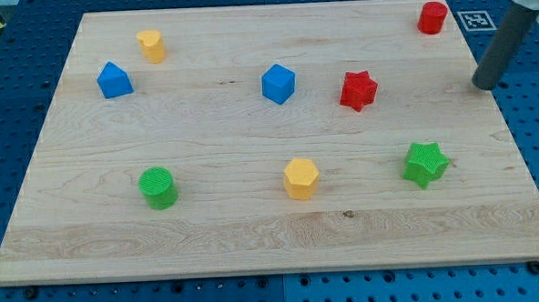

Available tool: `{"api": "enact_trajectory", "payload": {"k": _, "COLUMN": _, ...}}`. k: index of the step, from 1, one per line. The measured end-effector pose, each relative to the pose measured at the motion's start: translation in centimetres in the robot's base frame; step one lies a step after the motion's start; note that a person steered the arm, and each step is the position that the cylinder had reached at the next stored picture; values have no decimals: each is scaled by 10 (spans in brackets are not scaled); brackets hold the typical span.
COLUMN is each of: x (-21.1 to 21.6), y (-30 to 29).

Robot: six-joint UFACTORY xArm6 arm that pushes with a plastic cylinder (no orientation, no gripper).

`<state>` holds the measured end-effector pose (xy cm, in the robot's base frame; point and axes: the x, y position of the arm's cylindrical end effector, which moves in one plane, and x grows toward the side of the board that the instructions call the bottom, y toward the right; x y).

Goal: Keep blue blocks and yellow heart in a diagonal line

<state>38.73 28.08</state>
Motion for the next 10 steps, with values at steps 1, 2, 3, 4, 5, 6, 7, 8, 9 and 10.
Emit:
{"api": "enact_trajectory", "payload": {"k": 1, "x": 0, "y": -1}}
{"api": "enact_trajectory", "payload": {"k": 2, "x": 0, "y": -1}}
{"api": "enact_trajectory", "payload": {"k": 3, "x": 0, "y": -1}}
{"api": "enact_trajectory", "payload": {"k": 4, "x": -6, "y": -10}}
{"api": "enact_trajectory", "payload": {"k": 5, "x": -33, "y": -47}}
{"api": "enact_trajectory", "payload": {"k": 6, "x": -41, "y": -90}}
{"api": "enact_trajectory", "payload": {"k": 7, "x": -80, "y": -142}}
{"api": "enact_trajectory", "payload": {"k": 8, "x": -116, "y": -202}}
{"api": "enact_trajectory", "payload": {"k": 9, "x": -156, "y": -278}}
{"api": "enact_trajectory", "payload": {"k": 10, "x": -189, "y": -366}}
